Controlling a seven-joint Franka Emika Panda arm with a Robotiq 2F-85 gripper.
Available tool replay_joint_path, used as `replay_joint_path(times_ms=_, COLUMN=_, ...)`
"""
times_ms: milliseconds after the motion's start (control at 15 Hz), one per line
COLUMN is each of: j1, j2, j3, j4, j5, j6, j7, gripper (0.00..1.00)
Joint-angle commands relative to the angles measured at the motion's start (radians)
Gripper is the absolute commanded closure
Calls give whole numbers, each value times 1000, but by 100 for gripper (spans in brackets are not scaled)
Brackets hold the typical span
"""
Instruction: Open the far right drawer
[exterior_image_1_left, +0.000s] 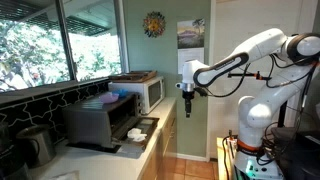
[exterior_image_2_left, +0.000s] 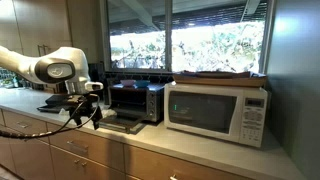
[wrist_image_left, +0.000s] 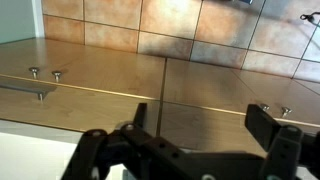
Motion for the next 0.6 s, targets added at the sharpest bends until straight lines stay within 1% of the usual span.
replay_joint_path(times_ms=0, j1=2, j2=2, j3=-1, j4=-6, j5=-1, j6=-4, j7=1, gripper=0)
replay_joint_path(times_ms=333, j1=2, j2=9, j3=-1, j4=-19, j5=-1, j6=-4, j7=1, gripper=0)
replay_joint_path(times_ms=400, j1=-30, j2=18, j3=11, j4=-18, j5=-21, j6=16, j7=51, gripper=0)
replay_joint_path(times_ms=467, j1=-76, j2=26, j3=5, j4=-16, j5=-36, j6=37, j7=106, gripper=0)
replay_joint_path(times_ms=533, j1=-96, j2=27, j3=-13, j4=-12, j5=-39, j6=37, j7=121, gripper=0)
